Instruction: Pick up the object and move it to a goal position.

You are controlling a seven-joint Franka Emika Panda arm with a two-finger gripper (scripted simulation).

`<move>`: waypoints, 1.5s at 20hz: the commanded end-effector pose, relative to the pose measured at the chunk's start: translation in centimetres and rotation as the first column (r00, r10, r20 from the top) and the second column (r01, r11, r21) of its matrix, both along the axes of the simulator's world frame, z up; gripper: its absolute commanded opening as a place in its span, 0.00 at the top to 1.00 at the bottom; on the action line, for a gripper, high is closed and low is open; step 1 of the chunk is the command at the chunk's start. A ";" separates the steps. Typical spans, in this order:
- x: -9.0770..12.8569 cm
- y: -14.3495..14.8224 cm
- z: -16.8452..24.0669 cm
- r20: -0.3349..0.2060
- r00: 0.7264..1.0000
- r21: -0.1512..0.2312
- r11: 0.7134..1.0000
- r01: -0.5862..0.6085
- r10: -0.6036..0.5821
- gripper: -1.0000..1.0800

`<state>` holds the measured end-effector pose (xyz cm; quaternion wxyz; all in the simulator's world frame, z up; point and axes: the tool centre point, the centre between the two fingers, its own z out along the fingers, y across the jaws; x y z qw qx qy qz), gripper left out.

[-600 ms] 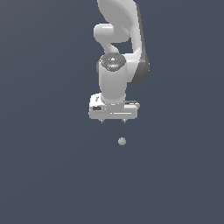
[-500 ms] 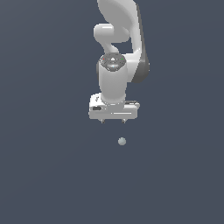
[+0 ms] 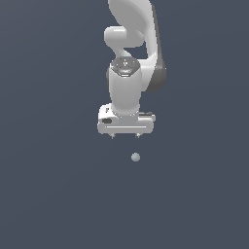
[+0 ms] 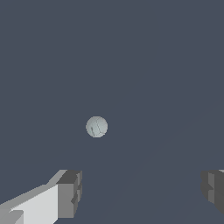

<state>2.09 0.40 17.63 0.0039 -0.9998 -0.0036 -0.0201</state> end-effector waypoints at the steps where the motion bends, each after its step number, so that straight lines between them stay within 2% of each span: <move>1: 0.0 0.0 0.0 0.000 1.000 0.000 1.000 -0.002 0.002 0.04; 7: 0.3 0.4 -0.9 -0.004 0.999 -0.005 0.999 -0.050 0.050 0.04; 14: 1.1 1.7 -3.6 -0.016 0.982 -0.015 0.982 -0.187 0.187 0.04; 22: 2.0 3.8 -7.9 -0.033 0.918 -0.015 0.918 -0.396 0.395 0.04; 30: 2.3 5.0 -10.2 -0.040 0.866 -0.009 0.866 -0.500 0.499 0.04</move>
